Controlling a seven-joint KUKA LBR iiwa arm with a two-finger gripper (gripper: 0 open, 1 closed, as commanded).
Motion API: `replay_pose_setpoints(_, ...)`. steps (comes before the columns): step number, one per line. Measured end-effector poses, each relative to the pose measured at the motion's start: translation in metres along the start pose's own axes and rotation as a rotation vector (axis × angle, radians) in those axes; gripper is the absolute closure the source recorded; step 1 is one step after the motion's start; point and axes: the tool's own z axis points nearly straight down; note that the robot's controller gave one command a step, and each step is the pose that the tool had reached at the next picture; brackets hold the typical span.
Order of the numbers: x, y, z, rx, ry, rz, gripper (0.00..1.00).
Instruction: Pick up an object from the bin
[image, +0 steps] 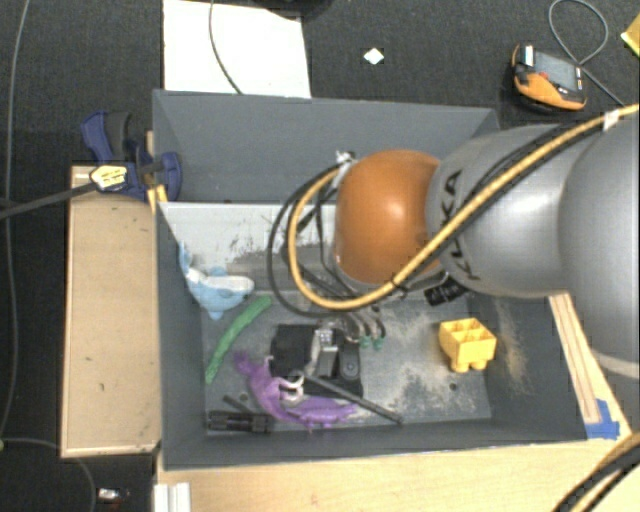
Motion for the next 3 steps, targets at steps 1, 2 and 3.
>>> replay_pose_setpoints(1, -0.002, -0.001, -0.004, -0.001, -0.008, 0.007, 0.00)
replay_pose_setpoints(2, -0.008, -0.033, 0.081, -0.001, -0.004, 0.287, 0.00)
replay_pose_setpoints(3, 0.007, -0.030, 0.079, -0.005, -0.015, 0.148, 0.00)
